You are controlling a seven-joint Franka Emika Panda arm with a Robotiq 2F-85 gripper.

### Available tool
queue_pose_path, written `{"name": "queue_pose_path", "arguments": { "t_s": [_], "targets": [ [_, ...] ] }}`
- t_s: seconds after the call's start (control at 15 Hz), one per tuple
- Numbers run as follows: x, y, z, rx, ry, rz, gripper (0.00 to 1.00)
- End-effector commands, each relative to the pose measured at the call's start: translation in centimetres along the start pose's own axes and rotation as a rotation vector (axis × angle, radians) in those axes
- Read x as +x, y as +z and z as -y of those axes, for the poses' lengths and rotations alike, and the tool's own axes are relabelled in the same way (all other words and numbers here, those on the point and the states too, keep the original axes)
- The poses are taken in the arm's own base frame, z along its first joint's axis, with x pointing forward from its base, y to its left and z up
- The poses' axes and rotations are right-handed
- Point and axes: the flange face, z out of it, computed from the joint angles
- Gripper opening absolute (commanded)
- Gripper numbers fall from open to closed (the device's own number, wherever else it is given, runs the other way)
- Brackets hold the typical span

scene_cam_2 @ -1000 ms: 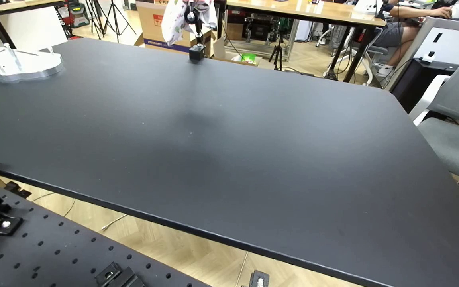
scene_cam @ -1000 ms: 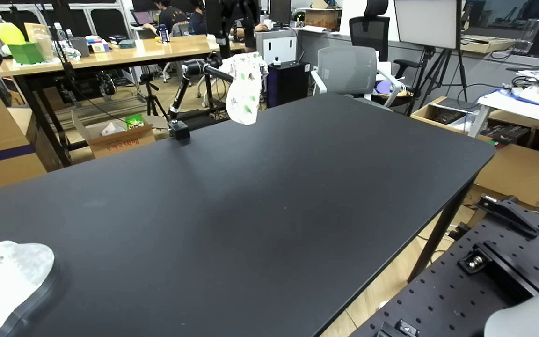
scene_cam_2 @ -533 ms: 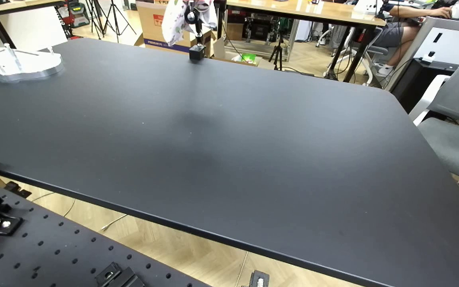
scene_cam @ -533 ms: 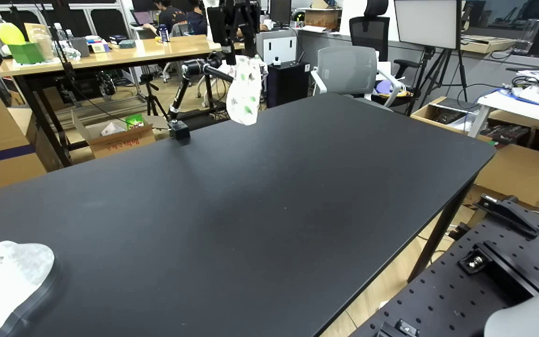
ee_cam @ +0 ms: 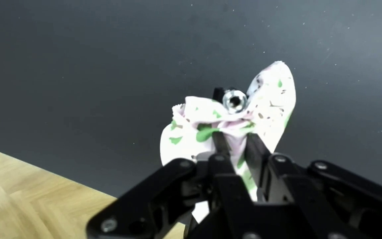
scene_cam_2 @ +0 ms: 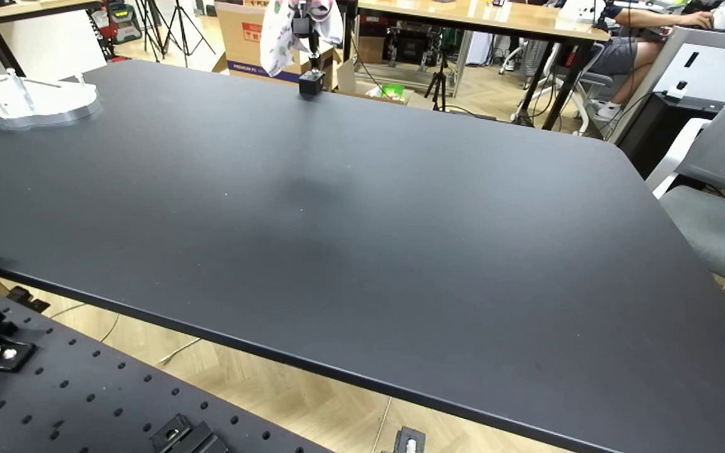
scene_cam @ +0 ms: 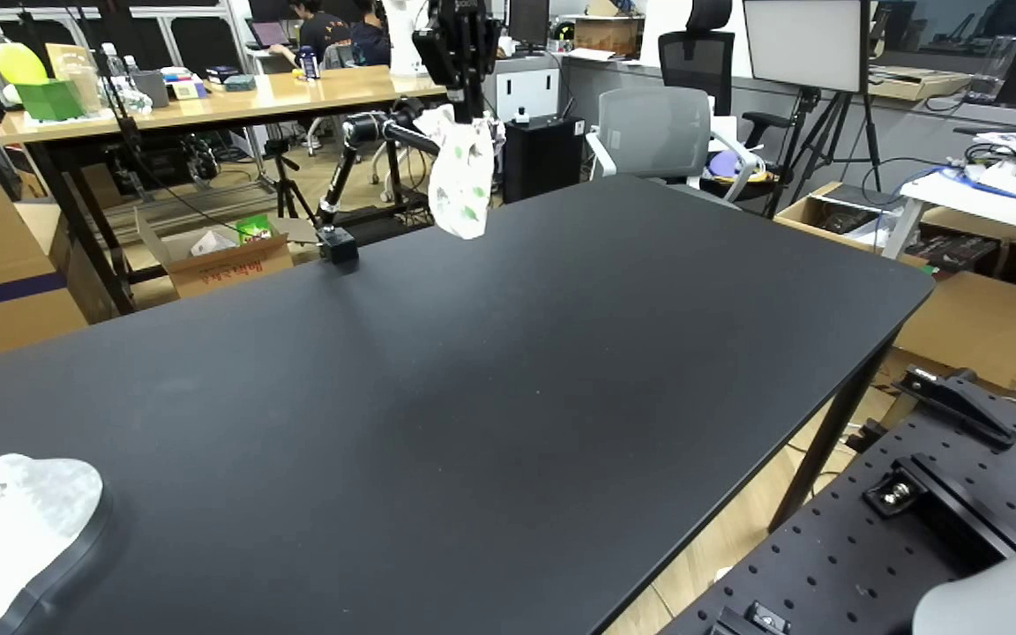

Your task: Take the white cloth from the black hanger and place it on the table

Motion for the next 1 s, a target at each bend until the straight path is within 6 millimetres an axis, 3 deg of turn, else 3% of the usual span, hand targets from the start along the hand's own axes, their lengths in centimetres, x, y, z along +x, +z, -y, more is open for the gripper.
{"name": "queue_pose_path", "arguments": {
  "t_s": [0.0,0.47,0.73,0.93],
  "targets": [
    [-0.1,-0.4,-0.8,-0.005,0.021,0.011,0.0],
    [-2.6,-3.6,1.0,0.002,0.017,-0.008,0.01],
    [-5.6,-5.5,4.8,0.005,-0.038,0.015,0.01],
    [-7.1,-5.8,8.3,0.016,-0.123,0.037,0.01]
  ]
}}
